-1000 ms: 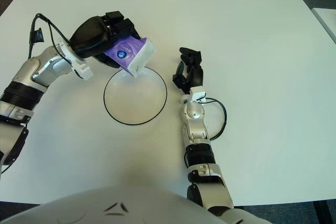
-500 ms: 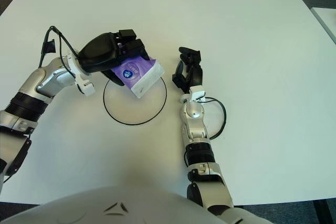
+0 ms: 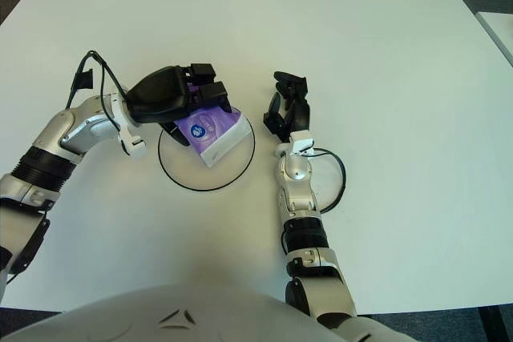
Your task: Put the tissue paper into the plate.
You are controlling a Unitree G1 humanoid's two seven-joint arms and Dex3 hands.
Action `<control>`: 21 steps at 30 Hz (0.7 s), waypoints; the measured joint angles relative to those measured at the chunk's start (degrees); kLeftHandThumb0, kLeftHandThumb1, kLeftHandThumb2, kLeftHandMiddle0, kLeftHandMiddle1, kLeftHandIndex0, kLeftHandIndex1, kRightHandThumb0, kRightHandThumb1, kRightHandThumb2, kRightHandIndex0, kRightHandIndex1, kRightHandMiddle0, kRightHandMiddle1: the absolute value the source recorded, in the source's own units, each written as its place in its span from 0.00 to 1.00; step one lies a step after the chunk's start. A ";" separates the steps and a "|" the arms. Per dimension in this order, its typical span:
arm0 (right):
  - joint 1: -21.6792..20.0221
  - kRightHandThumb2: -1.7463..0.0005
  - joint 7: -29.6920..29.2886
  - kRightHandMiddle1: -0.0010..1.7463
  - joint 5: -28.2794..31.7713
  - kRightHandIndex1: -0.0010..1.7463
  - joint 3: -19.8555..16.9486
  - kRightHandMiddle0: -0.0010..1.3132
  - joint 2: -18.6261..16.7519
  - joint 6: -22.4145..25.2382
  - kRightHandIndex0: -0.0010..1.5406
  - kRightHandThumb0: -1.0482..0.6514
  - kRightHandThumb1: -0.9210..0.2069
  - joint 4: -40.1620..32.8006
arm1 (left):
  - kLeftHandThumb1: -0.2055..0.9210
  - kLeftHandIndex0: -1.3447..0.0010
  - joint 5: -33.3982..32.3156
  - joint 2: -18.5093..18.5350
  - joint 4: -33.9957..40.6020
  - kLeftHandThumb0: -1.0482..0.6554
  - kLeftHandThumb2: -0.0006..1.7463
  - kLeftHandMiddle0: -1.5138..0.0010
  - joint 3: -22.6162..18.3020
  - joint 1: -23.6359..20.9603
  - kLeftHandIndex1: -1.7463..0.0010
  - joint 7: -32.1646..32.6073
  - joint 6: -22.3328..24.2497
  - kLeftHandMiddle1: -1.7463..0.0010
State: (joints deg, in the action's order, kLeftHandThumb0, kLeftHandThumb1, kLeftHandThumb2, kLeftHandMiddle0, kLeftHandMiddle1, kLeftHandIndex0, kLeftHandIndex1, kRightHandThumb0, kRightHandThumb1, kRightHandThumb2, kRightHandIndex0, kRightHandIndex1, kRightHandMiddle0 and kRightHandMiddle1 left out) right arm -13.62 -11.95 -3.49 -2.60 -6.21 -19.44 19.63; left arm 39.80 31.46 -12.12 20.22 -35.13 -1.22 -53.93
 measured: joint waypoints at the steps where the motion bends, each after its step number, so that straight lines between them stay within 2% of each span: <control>1: 0.00 0.48 0.00 0.67 0.00 0.48 0.00 0.05 0.00 0.00 0.25 0.28 0.00 0.00 | 0.48 0.55 0.05 -0.02 -0.10 0.34 0.74 0.22 0.00 0.00 0.00 0.01 -0.30 0.00; 21: -0.01 0.49 0.00 0.67 0.01 0.48 -0.05 0.04 0.14 -0.01 0.25 0.28 0.00 0.03 | 0.49 0.56 3.63 -0.24 -1.64 0.34 0.73 0.23 -0.12 1.44 0.00 2.06 -2.83 0.00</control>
State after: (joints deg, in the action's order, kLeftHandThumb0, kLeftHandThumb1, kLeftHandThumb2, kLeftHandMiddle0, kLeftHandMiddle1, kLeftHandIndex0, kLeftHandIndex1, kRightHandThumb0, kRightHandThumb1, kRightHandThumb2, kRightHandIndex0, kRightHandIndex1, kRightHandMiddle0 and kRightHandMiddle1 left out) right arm -13.63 -11.96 -3.48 -2.66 -6.08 -19.45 19.66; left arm 43.42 31.22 -13.76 20.10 -33.69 0.85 -56.76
